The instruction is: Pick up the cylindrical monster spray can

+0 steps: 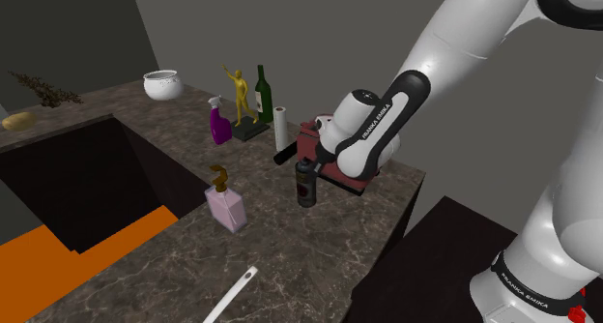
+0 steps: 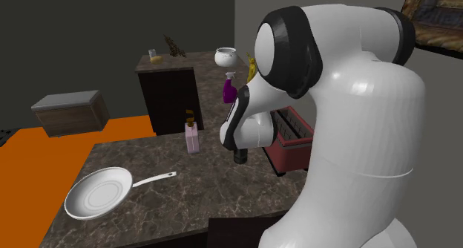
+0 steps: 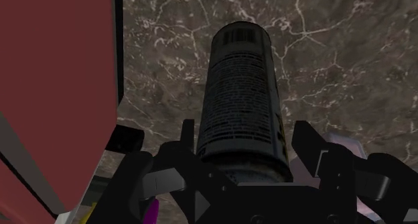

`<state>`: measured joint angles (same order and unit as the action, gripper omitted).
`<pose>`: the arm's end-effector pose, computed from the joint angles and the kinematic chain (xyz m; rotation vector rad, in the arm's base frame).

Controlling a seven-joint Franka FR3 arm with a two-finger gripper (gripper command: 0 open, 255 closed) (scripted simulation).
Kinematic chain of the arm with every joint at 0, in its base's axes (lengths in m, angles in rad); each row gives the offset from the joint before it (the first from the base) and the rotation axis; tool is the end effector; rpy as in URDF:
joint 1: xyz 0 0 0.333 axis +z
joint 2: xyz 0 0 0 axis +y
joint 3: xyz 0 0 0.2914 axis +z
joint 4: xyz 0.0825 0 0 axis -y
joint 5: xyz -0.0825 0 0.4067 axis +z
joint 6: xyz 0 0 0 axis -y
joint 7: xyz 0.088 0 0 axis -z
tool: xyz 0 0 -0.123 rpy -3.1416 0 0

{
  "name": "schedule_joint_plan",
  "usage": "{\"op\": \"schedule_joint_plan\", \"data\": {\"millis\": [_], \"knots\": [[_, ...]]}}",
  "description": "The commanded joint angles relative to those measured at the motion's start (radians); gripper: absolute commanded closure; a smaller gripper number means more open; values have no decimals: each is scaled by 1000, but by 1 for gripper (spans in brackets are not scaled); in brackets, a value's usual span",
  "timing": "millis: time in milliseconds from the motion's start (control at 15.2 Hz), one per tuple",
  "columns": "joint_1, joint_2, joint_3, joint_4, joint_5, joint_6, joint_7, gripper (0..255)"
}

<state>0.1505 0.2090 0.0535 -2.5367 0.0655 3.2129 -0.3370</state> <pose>0.4985 0.0977 0.1873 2.9628 0.7105 0.7251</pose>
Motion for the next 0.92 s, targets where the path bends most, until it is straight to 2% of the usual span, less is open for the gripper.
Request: {"op": "schedule_joint_plan", "data": {"millis": [0, 726, 858], "knots": [[3, -28, -3, -3, 0, -25, 1, 255], [13, -182, -17, 1, -15, -183, 17, 255], [12, -184, -16, 2, -16, -185, 18, 255]]}}
